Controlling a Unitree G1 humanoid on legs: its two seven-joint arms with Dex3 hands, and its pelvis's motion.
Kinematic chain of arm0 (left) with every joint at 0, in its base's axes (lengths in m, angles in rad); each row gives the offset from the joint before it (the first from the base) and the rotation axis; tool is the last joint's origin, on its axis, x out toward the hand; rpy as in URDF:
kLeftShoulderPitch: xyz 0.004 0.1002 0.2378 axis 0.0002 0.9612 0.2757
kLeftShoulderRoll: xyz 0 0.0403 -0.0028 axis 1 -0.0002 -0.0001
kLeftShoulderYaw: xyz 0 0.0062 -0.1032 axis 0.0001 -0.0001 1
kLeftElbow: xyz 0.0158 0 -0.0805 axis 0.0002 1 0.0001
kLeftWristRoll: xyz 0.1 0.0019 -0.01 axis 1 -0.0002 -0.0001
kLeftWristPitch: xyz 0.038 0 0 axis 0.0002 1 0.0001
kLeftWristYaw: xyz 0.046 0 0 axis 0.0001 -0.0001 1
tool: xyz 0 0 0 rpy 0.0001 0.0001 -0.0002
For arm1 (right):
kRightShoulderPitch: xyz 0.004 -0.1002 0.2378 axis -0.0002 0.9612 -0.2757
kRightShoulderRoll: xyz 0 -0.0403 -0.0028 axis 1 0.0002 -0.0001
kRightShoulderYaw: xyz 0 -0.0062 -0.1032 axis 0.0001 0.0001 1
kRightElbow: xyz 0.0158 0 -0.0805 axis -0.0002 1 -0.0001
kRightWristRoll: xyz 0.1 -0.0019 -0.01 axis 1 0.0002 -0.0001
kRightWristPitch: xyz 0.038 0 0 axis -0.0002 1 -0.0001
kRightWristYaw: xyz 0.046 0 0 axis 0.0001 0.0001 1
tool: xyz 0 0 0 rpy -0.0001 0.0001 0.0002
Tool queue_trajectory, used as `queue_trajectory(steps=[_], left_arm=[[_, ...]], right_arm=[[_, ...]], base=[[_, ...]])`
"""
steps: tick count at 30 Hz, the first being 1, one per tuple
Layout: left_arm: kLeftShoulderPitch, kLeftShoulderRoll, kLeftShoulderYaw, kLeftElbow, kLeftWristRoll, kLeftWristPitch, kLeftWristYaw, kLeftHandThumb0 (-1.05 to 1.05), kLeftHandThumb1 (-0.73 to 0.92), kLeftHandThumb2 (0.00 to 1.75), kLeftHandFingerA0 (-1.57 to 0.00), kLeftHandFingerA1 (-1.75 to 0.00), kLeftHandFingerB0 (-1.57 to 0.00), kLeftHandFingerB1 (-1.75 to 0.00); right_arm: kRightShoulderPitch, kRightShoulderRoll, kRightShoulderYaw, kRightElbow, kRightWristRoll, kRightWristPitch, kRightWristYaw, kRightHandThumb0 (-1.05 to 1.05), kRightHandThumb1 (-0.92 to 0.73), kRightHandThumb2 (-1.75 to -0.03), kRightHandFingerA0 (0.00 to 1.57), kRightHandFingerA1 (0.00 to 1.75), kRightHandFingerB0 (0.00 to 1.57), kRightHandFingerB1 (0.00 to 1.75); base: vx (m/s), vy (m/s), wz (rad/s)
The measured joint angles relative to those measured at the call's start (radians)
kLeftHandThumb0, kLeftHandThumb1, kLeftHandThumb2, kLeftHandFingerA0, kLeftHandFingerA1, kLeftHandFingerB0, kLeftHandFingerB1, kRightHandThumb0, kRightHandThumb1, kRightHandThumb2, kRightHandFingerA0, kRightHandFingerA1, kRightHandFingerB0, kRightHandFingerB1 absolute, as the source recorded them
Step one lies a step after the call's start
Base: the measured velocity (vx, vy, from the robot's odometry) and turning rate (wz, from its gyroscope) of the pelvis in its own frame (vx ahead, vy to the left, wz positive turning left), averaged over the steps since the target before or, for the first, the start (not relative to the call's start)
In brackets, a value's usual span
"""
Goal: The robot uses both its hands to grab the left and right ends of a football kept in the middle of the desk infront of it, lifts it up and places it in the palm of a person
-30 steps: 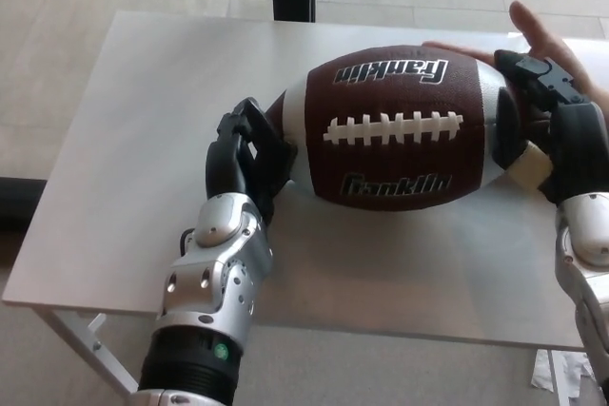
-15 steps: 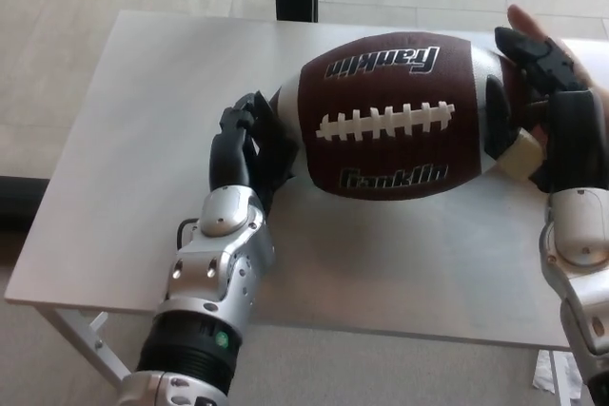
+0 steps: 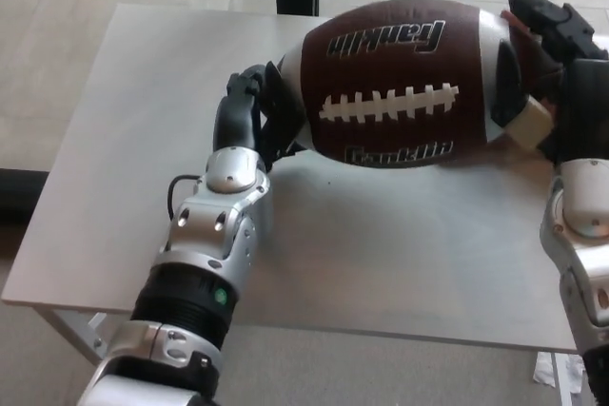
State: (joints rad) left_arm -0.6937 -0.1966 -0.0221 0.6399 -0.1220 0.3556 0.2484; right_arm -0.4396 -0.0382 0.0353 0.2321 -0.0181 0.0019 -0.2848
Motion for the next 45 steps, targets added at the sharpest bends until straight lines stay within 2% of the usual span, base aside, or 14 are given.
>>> queue_trajectory(steps=[2,5,6,7,11,12,14,15,17,25,27,28,30,45], left_arm=[[-0.029,0.018,-0.009,0.000,0.003,0.014,-0.003,-0.81,0.81,1.21,-0.58,-0.74,-0.24,-0.53],[-0.064,0.039,-0.015,0.005,0.007,0.032,-0.008,-0.83,0.92,0.87,-0.61,-0.68,-0.34,-0.42],[-0.078,0.044,-0.016,0.010,0.009,0.038,-0.008,-0.85,0.92,0.86,-0.60,-0.69,-0.32,-0.43],[-0.087,0.047,-0.016,0.016,0.011,0.041,-0.008,-0.88,0.92,0.84,-0.64,-0.70,-0.35,-0.47],[-0.120,0.050,-0.013,0.033,0.012,0.066,-0.008,-0.79,0.92,0.79,-0.32,-0.57,-0.25,-0.40],[-0.129,0.051,-0.013,0.036,0.013,0.074,-0.009,-0.84,0.91,0.83,-0.42,-0.59,-0.28,-0.42],[-0.154,0.054,-0.020,0.045,0.017,0.082,-0.014,-0.82,0.83,1.21,-0.60,-0.74,-0.32,-0.53],[-0.164,0.057,-0.025,0.052,0.021,0.086,-0.016,-0.88,0.92,0.79,-0.68,-0.88,-0.38,-0.47],[-0.188,0.062,-0.026,0.066,0.023,0.095,-0.020,-0.86,0.92,0.78,-0.68,-0.86,-0.48,-0.52],[-0.308,0.066,-0.010,0.162,0.025,0.121,-0.020,-0.68,0.92,0.70,-0.47,-0.98,-0.48,-0.58],[-0.344,0.070,-0.013,0.205,0.028,0.129,-0.026,-0.61,0.78,1.17,-0.69,-0.97,-0.48,-0.65],[-0.359,0.072,-0.016,0.223,0.030,0.130,-0.029,-0.60,0.88,0.68,-0.86,-1.32,-0.58,-0.63],[-0.403,0.083,-0.041,0.275,0.042,0.140,-0.041,-0.50,0.83,0.64,-0.77,-1.11,-0.31,-0.50],[-0.771,0.087,-0.332,0.460,0.179,0.211,-0.204,-0.49,0.77,0.63,-0.57,-0.88,-0.55,-0.73]], right_arm=[[-0.024,0.003,-0.009,-0.008,0.017,0.000,0.000,-0.89,-0.83,-0.65,0.58,0.52,0.45,0.38],[-0.052,0.008,-0.014,-0.024,0.033,0.005,0.000,-0.92,-0.83,-0.65,0.66,0.55,0.45,0.40],[-0.062,0.009,-0.014,-0.033,0.039,0.008,0.000,-0.93,-0.67,-1.08,0.62,0.65,0.42,0.55],[-0.070,0.010,-0.015,-0.039,0.043,0.010,0.000,-0.91,-0.84,-0.66,0.88,1.23,0.47,0.44],[-0.113,0.010,-0.021,-0.065,0.057,0.022,0.000,-0.95,-0.84,-0.66,1.06,1.00,0.49,0.40],[-0.129,0.009,-0.024,-0.074,0.060,0.028,0.000,-0.94,-0.67,-1.09,0.96,0.92,0.46,0.54],[-0.155,0.013,-0.022,-0.079,0.063,0.031,0.001,-0.92,-0.83,-0.65,0.62,0.56,0.48,0.40],[-0.169,0.013,-0.023,-0.081,0.064,0.031,0.001,-0.91,-0.84,-0.66,0.61,0.52,0.47,0.38],[-0.198,0.014,-0.025,-0.080,0.067,0.032,0.001,-0.90,-0.84,-0.65,0.88,0.91,0.48,0.40],[-0.304,0.048,-0.097,-0.054,0.116,0.056,0.005,-0.81,-0.86,-0.66,0.59,0.55,0.48,0.35],[-0.326,0.067,-0.133,-0.039,0.139,0.066,0.005,-0.83,-0.86,-0.66,0.60,0.55,0.46,0.35],[-0.334,0.075,-0.147,-0.032,0.148,0.071,0.005,-0.84,-0.86,-0.66,0.58,0.56,0.44,0.34],[-0.360,0.085,-0.186,-0.007,0.171,0.079,0.005,-0.86,-0.86,-0.66,0.62,0.54,0.48,0.34],[-0.535,-0.001,-0.458,0.413,0.269,0.085,-0.012,-0.82,-0.83,-0.65,0.69,0.60,0.52,0.37]], base=[[0.00,0.000,0.00],[0.00,0.000,0.00],[0.00,0.000,0.00],[0.00,0.000,0.00],[0.00,0.000,0.00],[0.00,0.000,0.00],[0.00,0.000,0.00],[0.00,0.000,0.00],[0.00,0.000,0.00],[0.00,0.000,0.00],[0.00,0.000,0.00],[0.00,0.000,0.00],[0.00,0.000,0.00],[0.00,0.000,0.00]])
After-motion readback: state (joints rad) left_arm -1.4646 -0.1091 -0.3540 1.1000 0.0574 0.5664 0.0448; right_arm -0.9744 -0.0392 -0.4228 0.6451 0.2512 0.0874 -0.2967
